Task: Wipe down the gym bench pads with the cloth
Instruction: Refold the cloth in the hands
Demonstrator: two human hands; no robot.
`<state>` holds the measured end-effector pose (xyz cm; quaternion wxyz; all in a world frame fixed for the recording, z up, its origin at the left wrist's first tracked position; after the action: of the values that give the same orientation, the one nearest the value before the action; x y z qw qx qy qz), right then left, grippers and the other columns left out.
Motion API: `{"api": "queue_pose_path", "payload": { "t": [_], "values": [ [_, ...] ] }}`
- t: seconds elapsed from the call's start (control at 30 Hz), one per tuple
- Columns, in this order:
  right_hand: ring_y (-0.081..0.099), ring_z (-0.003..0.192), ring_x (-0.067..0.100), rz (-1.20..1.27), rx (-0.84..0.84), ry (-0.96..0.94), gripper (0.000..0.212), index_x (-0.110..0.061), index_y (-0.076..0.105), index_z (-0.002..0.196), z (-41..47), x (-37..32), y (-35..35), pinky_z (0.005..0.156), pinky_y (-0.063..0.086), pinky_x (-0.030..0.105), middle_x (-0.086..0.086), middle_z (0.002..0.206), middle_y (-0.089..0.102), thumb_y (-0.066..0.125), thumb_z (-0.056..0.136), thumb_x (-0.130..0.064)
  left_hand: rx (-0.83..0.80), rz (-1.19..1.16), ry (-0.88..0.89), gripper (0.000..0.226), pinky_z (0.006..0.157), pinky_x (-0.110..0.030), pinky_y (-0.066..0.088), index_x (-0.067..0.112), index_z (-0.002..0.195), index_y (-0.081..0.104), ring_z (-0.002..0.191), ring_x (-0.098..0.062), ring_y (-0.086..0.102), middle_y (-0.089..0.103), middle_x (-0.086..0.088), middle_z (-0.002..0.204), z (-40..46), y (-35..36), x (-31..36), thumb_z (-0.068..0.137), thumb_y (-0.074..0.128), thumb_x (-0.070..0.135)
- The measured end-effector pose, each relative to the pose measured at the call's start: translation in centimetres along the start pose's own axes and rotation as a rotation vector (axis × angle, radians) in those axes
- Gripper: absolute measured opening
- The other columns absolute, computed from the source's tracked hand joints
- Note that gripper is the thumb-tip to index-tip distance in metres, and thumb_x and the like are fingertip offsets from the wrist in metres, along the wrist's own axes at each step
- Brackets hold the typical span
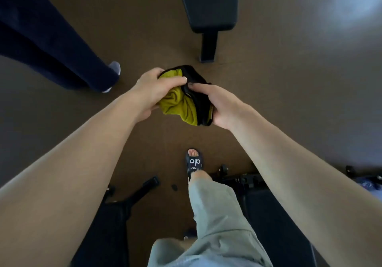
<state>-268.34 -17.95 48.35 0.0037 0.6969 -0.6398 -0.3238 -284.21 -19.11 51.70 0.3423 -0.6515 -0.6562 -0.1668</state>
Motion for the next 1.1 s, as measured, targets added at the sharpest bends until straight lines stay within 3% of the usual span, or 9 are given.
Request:
{"api": "queue_pose_path", "payload": {
  "t": [0.17, 0.33, 0.53, 0.6, 0.67, 0.77, 0.93, 1.0, 1.1],
  "values": [
    [0.075, 0.106, 0.03, 0.156, 0.087, -0.119, 0.03, -0.007, 0.064, 0.131, -2.4, -6.4, -7.1, 0.085, 0.063, 0.042, 0.015, 0.116, 0.076, 0.06, 0.104, -0.02, -0.214, 0.12, -0.007, 0.053, 0.086, -0.037, 0.062, 0.024, 0.127, 0.057, 0.102, -0.016, 0.074, 0.072, -0.002, 0.117, 2.0, 7.5, 8.7, 0.082, 0.083, 0.037],
    [0.077, 0.097, 0.025, 0.268, 0.244, -0.257, 0.022, -0.009, 0.07, 0.119, -7.6, -11.6, -15.8, 0.074, 0.063, 0.037, 0.011, 0.11, 0.078, 0.059, 0.105, -0.022, -0.399, 0.318, 0.037, 0.054, 0.08, -0.03, 0.06, 0.025, 0.13, 0.055, 0.103, -0.016, 0.074, 0.072, 0.0, 0.119, 3.1, 17.3, 16.4, 0.083, 0.083, 0.022],
    [0.073, 0.111, 0.026, 0.45, 0.376, -0.366, 0.04, -0.016, 0.069, 0.13, -13.9, -15.6, -25.7, 0.095, 0.059, 0.045, 0.007, 0.121, 0.076, 0.053, 0.105, -0.044, -0.535, 0.565, 0.154, 0.045, 0.062, -0.023, 0.056, 0.028, 0.126, 0.058, 0.097, -0.015, 0.069, 0.067, 0.0, 0.114, 3.4, 30.4, 24.2, 0.086, 0.078, 0.023],
    [0.069, 0.12, 0.03, 0.502, 0.325, -0.406, 0.053, -0.014, 0.065, 0.137, -15.2, -17.1, -28.4, 0.1, 0.056, 0.046, 0.01, 0.129, 0.072, 0.051, 0.103, -0.053, -0.588, 0.622, 0.201, 0.044, 0.069, -0.03, 0.059, 0.032, 0.125, 0.058, 0.101, -0.018, 0.067, 0.065, 0.0, 0.116, 3.9, 34.6, 26.6, 0.086, 0.077, 0.021],
    [0.069, 0.12, 0.031, 0.464, 0.352, -0.439, 0.051, -0.011, 0.063, 0.138, -15.9, -18.7, -31.4, 0.101, 0.056, 0.047, 0.011, 0.129, 0.071, 0.062, 0.1, -0.045, -0.642, 0.685, 0.253, 0.042, 0.084, -0.039, 0.062, 0.034, 0.124, 0.059, 0.104, -0.02, 0.065, 0.063, 0.0, 0.117, 4.6, 38.5, 29.1, 0.087, 0.074, 0.02],
    [0.076, 0.104, 0.03, 0.492, 0.584, -0.441, 0.039, -0.003, 0.066, 0.128, -16.6, -21.0, -37.5, 0.093, 0.061, 0.048, 0.012, 0.114, 0.077, 0.076, 0.093, -0.016, -0.669, 0.708, 0.298, 0.04, 0.08, -0.038, 0.06, 0.033, 0.12, 0.062, 0.103, -0.02, 0.066, 0.064, 0.0, 0.116, 6.8, 44.5, 32.8, 0.083, 0.071, 0.022],
    [0.074, 0.108, 0.031, 0.645, 0.658, -0.531, 0.03, -0.003, 0.066, 0.126, -17.8, -26.4, -46.2, 0.095, 0.059, 0.05, 0.013, 0.118, 0.076, 0.068, 0.097, -0.01, -0.657, 0.731, 0.326, 0.049, 0.086, -0.041, 0.061, 0.03, 0.112, 0.064, 0.105, -0.021, 0.069, 0.069, 0.0, 0.116, 10.8, 54.6, 38.7, 0.065, 0.071, 0.041],
    [0.074, 0.107, 0.03, 0.718, 0.689, -0.561, 0.028, -0.004, 0.065, 0.127, -19.4, -27.8, -49.2, 0.091, 0.061, 0.048, 0.012, 0.119, 0.076, 0.063, 0.1, -0.01, -0.683, 0.755, 0.333, 0.053, 0.078, -0.038, 0.062, 0.026, 0.116, 0.063, 0.103, -0.02, 0.071, 0.07, -0.001, 0.117, 11.2, 58.9, 40.7, 0.07, 0.074, 0.048],
    [0.075, 0.106, 0.03, 0.837, 0.695, -0.607, 0.029, -0.002, 0.063, 0.13, -21.9, -29.2, -53.3, 0.077, 0.064, 0.042, 0.014, 0.122, 0.074, 0.052, 0.104, -0.006, -0.768, 0.82, 0.34, 0.079, 0.068, -0.031, 0.06, 0.021, 0.122, 0.066, 0.098, -0.02, 0.075, 0.073, -0.004, 0.118, 10.3, 65.5, 43.1, 0.057, 0.075, 0.066]
  ]
}}
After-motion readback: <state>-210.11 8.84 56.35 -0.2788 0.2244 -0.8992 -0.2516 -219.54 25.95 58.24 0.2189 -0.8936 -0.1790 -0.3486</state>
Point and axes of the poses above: each hand's wrist, its own z-axis towards the middle knuckle, its own y-axis out of the palm, x = y × z, the point moved 7 cm from there along z, towards the middle knuckle
